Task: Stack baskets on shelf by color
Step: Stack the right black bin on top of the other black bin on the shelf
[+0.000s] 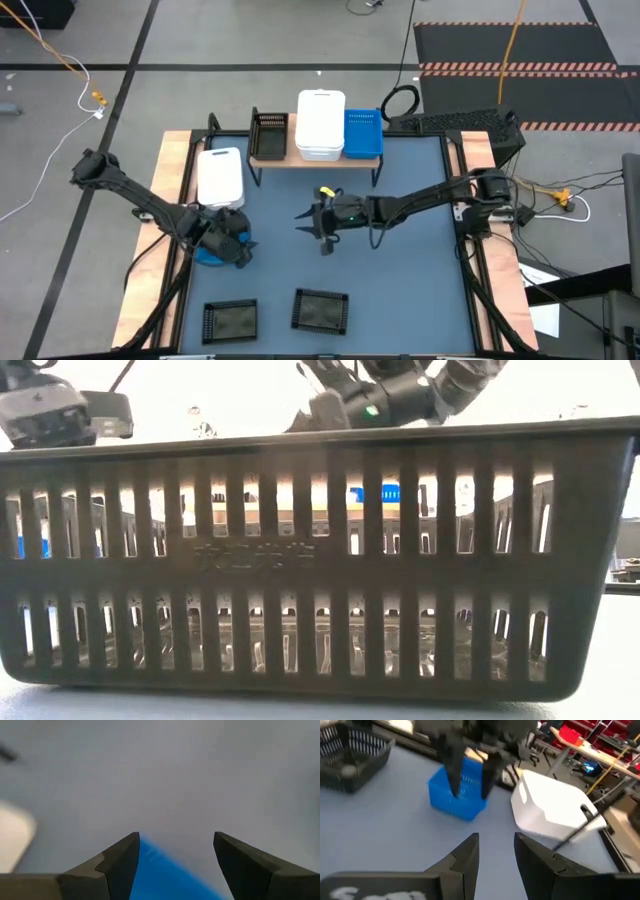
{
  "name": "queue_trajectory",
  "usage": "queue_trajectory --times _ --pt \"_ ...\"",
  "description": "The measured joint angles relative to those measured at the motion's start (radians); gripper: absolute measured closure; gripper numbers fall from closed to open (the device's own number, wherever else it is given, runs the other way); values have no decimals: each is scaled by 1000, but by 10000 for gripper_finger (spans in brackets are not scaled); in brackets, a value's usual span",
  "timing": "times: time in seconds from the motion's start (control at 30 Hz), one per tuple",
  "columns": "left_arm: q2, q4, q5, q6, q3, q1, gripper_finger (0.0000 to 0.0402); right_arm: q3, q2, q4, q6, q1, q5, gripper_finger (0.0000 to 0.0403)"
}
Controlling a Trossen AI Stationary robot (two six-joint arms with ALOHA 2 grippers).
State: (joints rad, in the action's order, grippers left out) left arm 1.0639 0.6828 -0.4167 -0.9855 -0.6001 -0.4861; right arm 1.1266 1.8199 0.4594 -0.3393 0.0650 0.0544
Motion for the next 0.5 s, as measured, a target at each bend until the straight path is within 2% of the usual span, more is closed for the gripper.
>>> queue_trajectory --times 0.1,0.2,0.33,0.5 --pt "0 180 0 -118 -39 -12 144 71 32 -38 10 5 -2 286" --pt "0 287 -7 -210 -61 -20 144 144 85 -75 12 12 -4 286" --pt "1 274 -29 -192 -61 -25 144 217 151 -202 -11 23 -52 286" --pt "8 194 -80 -95 -61 -28 144 238 126 -438 -137 31 -83 286"
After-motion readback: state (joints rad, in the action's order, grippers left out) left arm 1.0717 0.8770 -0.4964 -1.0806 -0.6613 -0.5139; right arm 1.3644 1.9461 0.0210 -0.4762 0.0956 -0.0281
